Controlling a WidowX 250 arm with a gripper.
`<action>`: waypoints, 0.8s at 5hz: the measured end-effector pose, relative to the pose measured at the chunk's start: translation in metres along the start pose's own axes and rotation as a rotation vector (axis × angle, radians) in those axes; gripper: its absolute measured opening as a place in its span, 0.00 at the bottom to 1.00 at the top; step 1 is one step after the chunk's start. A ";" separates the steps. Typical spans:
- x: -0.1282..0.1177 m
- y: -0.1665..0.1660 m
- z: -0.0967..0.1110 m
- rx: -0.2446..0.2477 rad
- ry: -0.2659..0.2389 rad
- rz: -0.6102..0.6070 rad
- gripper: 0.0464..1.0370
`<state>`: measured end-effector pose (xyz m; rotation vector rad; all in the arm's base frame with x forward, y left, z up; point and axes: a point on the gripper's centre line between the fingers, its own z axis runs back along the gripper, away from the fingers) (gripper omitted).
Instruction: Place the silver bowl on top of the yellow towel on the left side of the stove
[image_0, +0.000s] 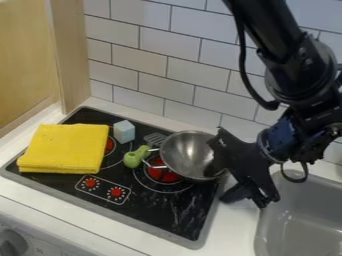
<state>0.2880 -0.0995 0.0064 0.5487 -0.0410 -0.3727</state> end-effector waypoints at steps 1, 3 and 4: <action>0.000 0.000 0.000 0.000 0.001 0.005 0.15; 0.000 0.001 0.001 0.002 0.003 -0.004 0.02; 0.000 -0.003 0.003 -0.033 -0.005 -0.065 0.02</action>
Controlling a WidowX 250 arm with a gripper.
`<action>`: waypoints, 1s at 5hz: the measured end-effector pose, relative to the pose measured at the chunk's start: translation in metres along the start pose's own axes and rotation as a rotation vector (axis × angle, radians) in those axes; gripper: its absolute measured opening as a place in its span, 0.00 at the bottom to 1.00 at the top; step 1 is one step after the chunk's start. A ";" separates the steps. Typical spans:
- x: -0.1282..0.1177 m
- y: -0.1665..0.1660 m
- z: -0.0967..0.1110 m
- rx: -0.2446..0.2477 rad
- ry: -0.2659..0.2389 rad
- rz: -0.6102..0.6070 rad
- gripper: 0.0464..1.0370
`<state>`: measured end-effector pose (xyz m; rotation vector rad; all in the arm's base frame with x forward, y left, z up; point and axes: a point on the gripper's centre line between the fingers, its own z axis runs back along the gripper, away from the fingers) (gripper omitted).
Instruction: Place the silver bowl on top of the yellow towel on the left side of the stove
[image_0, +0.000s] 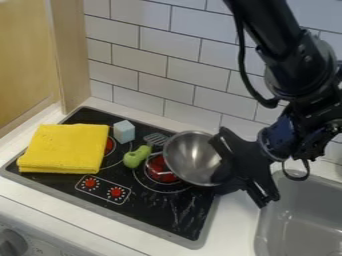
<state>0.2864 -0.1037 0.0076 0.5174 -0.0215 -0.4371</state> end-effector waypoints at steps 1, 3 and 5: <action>-0.001 -0.001 0.003 -0.031 0.002 -0.069 0.02; -0.012 0.027 0.034 0.019 -0.038 -0.114 0.01; -0.067 0.095 0.073 0.067 -0.074 -0.014 0.01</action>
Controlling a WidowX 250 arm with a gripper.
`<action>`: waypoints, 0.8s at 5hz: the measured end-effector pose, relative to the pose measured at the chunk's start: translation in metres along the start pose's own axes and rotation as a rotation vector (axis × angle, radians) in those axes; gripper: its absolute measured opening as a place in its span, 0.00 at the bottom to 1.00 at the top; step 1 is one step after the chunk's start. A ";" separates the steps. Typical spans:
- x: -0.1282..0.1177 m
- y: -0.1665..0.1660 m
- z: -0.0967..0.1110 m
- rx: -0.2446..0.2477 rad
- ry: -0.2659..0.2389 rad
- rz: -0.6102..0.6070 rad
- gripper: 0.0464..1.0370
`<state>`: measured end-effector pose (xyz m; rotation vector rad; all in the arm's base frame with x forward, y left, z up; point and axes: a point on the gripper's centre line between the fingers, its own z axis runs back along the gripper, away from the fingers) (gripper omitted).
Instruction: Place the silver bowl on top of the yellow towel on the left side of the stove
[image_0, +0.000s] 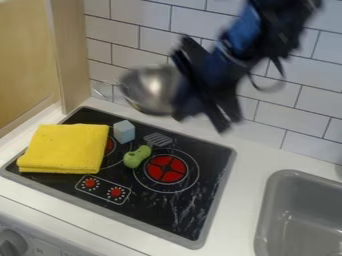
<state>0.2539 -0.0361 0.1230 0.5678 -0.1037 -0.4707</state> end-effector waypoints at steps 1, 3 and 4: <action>-0.033 0.039 -0.005 0.008 0.024 0.103 0.01; -0.075 0.074 -0.039 -0.037 0.097 0.230 0.01; -0.079 0.063 -0.055 -0.057 0.144 0.203 0.01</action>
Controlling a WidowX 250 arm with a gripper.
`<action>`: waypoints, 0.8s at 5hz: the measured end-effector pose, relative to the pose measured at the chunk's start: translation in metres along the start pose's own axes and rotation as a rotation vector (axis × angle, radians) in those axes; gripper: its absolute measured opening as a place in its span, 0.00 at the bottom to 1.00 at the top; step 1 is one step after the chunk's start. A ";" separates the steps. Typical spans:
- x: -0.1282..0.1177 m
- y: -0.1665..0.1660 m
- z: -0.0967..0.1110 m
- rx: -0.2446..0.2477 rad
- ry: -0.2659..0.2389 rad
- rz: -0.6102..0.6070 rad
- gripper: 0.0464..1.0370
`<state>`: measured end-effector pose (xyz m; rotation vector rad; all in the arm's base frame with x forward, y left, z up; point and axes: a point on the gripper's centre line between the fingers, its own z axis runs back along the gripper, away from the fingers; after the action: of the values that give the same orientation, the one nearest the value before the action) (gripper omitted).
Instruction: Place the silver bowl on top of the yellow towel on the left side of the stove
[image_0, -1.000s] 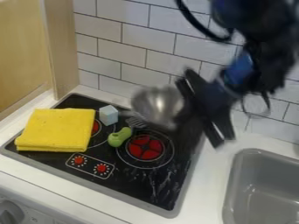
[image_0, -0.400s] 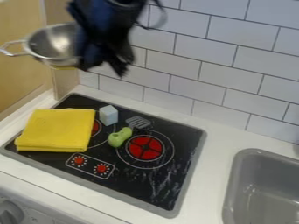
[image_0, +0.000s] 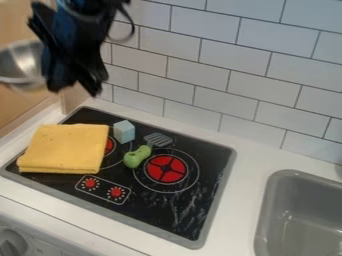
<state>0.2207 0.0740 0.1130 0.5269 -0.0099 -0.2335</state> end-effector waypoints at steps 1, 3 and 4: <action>-0.002 -0.010 -0.018 -0.009 0.046 0.000 0.01; 0.000 -0.021 -0.045 0.018 0.140 0.047 0.01; 0.002 -0.025 -0.058 0.023 0.166 0.028 0.01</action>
<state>0.2209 0.0816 0.0507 0.5670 0.1415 -0.1617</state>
